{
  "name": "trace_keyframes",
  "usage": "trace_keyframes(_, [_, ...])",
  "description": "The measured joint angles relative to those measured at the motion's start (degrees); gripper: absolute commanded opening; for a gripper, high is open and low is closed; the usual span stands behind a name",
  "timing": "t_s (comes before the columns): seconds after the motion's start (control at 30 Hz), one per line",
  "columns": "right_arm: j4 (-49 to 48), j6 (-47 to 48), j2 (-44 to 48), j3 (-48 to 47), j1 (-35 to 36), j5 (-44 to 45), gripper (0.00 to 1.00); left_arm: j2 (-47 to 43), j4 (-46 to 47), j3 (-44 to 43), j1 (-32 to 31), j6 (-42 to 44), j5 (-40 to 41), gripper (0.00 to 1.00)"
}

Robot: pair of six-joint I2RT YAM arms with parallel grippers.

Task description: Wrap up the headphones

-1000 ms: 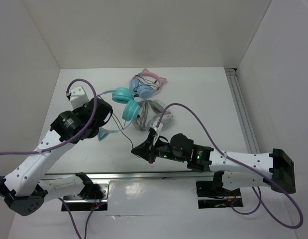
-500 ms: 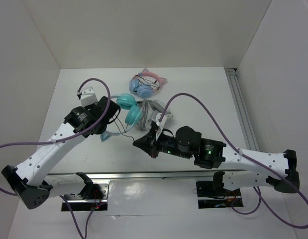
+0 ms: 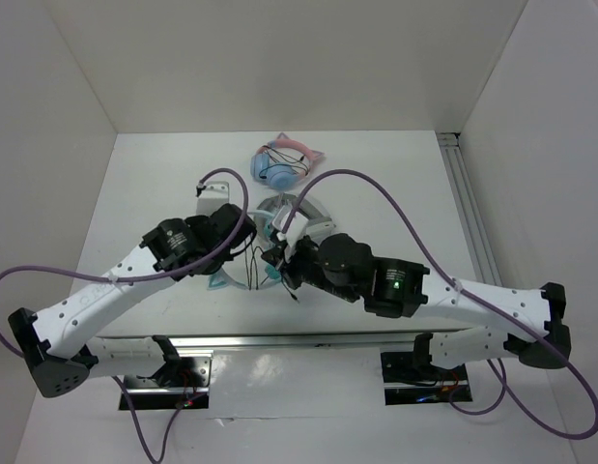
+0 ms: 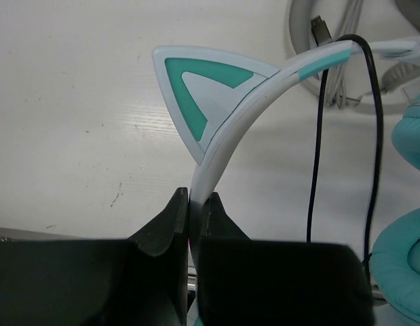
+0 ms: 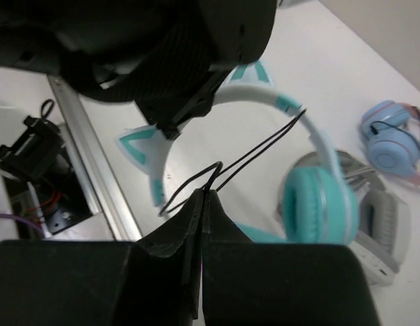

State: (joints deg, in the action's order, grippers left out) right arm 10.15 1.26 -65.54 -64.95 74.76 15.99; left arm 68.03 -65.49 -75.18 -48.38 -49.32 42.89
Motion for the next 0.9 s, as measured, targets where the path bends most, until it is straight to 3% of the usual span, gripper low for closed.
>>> trace_keyframes(0.3, [6.3,7.0,-2.8,-5.9,0.0,8.6,0.0,3.0,0.0,0.0,-3.5,4.4,-1.9,0.0])
trace_keyframes(0.6, [5.6,12.7,-3.6,-4.5,0.9,19.9,0.0,3.0,2.1,1.1,-4.3,5.6,-3.8,0.0])
trace_keyframes(0.9, [2.6,19.2,0.6,-1.2,1.5,20.3,0.0,3.0,5.7,1.5,-6.8,7.5,-6.8,0.0])
